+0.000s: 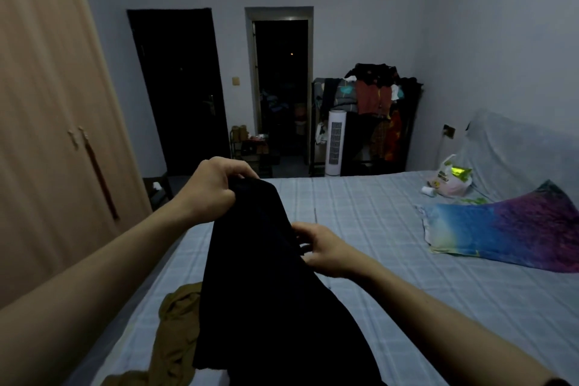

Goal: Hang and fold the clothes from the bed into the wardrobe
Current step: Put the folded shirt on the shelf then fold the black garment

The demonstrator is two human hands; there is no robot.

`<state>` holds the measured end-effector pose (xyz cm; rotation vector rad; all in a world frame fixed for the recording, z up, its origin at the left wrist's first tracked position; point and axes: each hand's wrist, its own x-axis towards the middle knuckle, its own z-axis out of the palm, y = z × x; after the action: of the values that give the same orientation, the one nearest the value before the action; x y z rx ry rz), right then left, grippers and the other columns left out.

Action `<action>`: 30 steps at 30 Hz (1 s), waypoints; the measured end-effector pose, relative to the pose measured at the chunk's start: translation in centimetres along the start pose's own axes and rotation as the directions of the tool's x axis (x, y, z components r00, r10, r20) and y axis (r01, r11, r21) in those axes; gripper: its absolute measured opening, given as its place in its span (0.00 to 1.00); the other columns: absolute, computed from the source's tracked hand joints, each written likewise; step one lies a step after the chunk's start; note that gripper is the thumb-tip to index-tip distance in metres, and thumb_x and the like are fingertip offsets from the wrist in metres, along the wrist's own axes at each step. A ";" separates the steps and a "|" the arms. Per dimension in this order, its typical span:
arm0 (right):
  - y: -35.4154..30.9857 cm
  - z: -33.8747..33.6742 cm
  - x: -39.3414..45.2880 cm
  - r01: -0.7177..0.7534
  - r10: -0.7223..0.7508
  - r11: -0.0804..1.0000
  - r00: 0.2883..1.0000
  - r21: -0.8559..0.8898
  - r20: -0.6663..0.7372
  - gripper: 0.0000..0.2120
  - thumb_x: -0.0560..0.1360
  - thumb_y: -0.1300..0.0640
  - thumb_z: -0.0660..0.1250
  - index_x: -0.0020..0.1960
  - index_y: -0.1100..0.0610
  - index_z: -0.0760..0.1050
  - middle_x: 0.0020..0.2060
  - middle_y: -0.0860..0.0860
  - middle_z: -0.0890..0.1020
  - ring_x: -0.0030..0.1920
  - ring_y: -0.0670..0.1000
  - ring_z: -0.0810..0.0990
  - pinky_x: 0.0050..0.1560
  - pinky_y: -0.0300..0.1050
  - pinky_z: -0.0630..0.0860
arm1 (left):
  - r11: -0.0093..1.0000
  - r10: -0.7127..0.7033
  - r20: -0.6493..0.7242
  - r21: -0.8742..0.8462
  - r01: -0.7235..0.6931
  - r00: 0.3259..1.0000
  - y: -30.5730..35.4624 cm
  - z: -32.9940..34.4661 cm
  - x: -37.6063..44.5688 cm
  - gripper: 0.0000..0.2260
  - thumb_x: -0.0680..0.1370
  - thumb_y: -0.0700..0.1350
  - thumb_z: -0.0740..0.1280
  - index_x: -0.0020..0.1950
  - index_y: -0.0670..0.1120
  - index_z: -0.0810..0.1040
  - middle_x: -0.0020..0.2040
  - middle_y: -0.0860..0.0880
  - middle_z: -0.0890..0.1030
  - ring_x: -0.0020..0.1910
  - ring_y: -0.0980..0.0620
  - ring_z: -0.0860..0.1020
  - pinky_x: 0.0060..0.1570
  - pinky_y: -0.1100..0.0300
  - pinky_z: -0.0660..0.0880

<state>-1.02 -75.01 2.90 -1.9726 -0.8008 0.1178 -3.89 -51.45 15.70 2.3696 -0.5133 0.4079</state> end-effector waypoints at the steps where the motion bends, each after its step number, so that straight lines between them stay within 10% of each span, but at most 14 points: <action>1: 0.0 0.4 -0.3 0.022 -0.023 1.000 0.999 -0.019 -0.042 0.22 0.71 0.58 0.75 0.64 0.54 0.75 0.54 0.50 0.80 0.53 0.51 0.81 0.54 0.51 0.80 | 1.000 -0.007 -0.023 0.009 0.007 1.000 -0.2 0.0 -0.2 0.15 0.71 0.28 0.71 0.47 0.48 0.85 0.41 0.49 0.85 0.41 0.54 0.84 0.41 0.55 0.82; 5: -0.5 1.4 -1.6 0.111 -0.148 0.987 0.908 -0.117 -0.393 0.19 0.64 0.50 0.77 0.50 0.52 0.74 0.43 0.47 0.77 0.40 0.47 0.77 0.39 0.49 0.77 | 1.000 -0.013 -0.108 0.011 0.014 0.994 -0.4 -0.1 -0.8 0.13 0.71 0.30 0.73 0.47 0.48 0.84 0.41 0.51 0.84 0.41 0.58 0.83 0.38 0.69 0.76; 14: 1.1 3.5 -1.4 0.088 -0.072 0.991 0.985 0.097 -0.156 0.28 0.71 0.57 0.75 0.69 0.54 0.70 0.62 0.48 0.77 0.63 0.46 0.76 0.61 0.44 0.76 | 0.999 0.046 -0.166 0.034 -0.041 0.985 2.0 1.5 -1.1 0.10 0.72 0.31 0.72 0.48 0.44 0.84 0.41 0.48 0.84 0.40 0.54 0.83 0.37 0.64 0.80; 21: 0.0 6.8 -0.3 0.154 -0.135 0.987 0.937 0.037 -0.322 0.19 0.68 0.38 0.71 0.56 0.44 0.78 0.43 0.39 0.82 0.45 0.38 0.79 0.45 0.35 0.73 | 0.997 0.067 -0.197 0.057 -0.057 0.978 2.9 3.1 -1.1 0.13 0.70 0.28 0.68 0.48 0.43 0.84 0.42 0.48 0.84 0.43 0.53 0.82 0.42 0.57 0.81; 25: -1.3 7.8 0.6 0.187 -0.154 0.980 0.924 0.063 -0.350 0.06 0.70 0.45 0.66 0.44 0.35 0.78 0.35 0.34 0.80 0.37 0.34 0.76 0.39 0.29 0.70 | 0.995 0.082 -0.208 0.076 -0.068 0.975 2.7 2.6 -1.2 0.14 0.70 0.28 0.68 0.47 0.44 0.84 0.42 0.48 0.84 0.43 0.55 0.82 0.42 0.61 0.80; 30: 0.0 6.4 0.2 0.128 -0.061 0.978 0.929 0.162 -0.364 0.08 0.73 0.66 0.67 0.50 0.57 0.76 0.40 0.50 0.80 0.43 0.43 0.77 0.39 0.37 0.72 | 0.988 0.096 -0.166 0.136 -0.073 0.982 0.7 -0.3 -2.0 0.13 0.70 0.30 0.69 0.47 0.45 0.84 0.41 0.52 0.84 0.42 0.59 0.81 0.38 0.71 0.75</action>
<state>-3.38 -70.10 -0.46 -1.7097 -0.6199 -0.2147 -5.98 -51.28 15.47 2.4130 -0.5221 0.6969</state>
